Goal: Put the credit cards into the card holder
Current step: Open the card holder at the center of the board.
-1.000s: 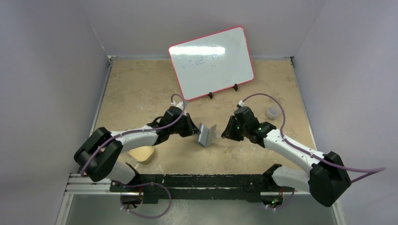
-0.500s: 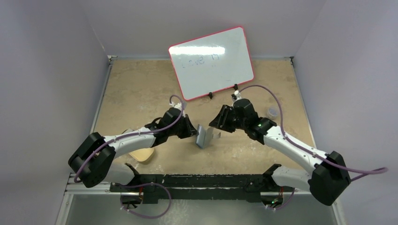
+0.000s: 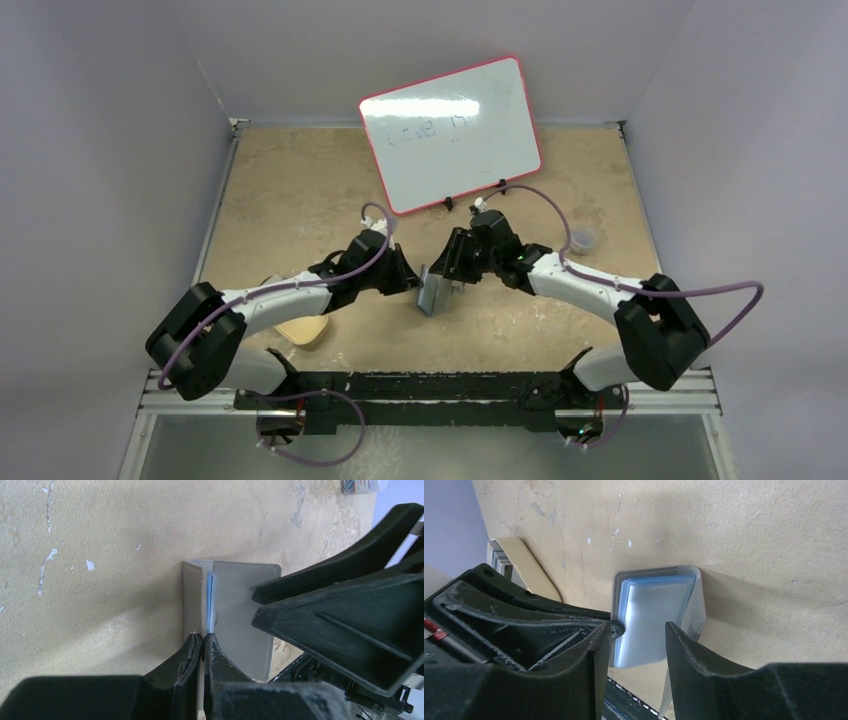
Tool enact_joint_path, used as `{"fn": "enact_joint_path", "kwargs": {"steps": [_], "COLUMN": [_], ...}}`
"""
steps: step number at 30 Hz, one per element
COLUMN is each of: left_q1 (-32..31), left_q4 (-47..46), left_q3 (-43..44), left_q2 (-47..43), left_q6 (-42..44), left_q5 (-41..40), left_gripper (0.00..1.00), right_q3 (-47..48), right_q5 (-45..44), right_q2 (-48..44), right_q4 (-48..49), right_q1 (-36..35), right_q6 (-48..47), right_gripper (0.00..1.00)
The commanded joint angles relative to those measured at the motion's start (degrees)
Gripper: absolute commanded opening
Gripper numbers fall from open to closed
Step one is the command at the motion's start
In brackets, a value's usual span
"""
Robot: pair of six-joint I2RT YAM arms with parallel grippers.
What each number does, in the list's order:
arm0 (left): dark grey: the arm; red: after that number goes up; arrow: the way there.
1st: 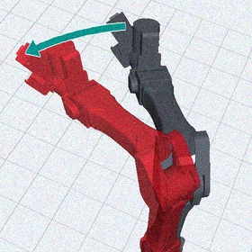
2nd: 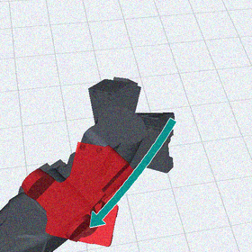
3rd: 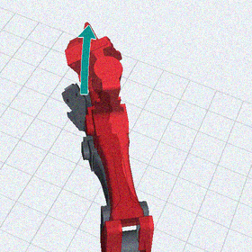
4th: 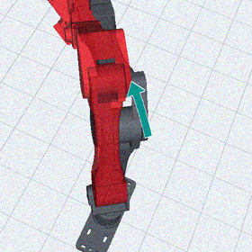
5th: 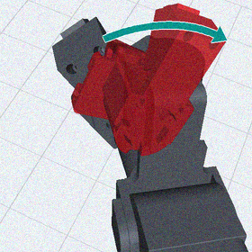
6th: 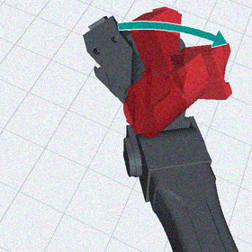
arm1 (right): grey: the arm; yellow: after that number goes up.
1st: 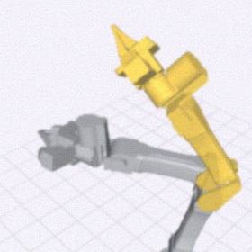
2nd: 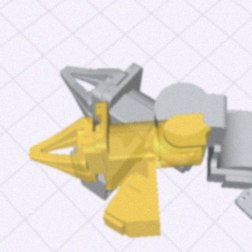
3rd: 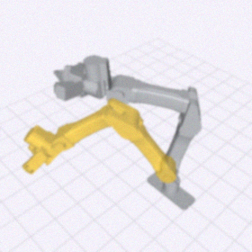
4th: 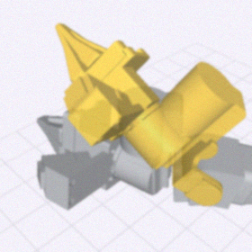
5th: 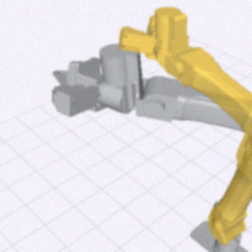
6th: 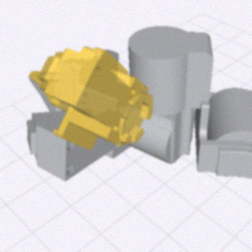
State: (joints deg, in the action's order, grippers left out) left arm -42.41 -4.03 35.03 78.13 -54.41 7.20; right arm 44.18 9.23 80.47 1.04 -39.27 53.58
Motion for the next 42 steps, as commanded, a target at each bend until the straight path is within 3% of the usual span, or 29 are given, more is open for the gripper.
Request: {"fn": "enact_joint_path", "kwargs": {"steps": [1,25,42], "left_q1": [-0.2,-0.2,-0.2], "left_q4": [-4.7,-3.7,-1.2], "left_q3": [1.1,0.6,0.7], "left_q2": [-1.6,-0.9,-0.6], "left_q6": [0.6,0.9,1.5], "left_q5": [0.1,-0.9,-4.3], "left_gripper": [0.0,0.0,0.0], "right_q3": [2.6,4.4,4.8], "right_q5": [2.4,-1.6,-3.0], "right_q2": [2.0,9.9,7.7], "right_q4": [4.9,-1.0,-3.5], "right_q1": [-0.7,-1.7,-1.6], "right_q6": [0.5,-1.9,-2.1], "right_gripper": [0.46,0.35,0.36]}}
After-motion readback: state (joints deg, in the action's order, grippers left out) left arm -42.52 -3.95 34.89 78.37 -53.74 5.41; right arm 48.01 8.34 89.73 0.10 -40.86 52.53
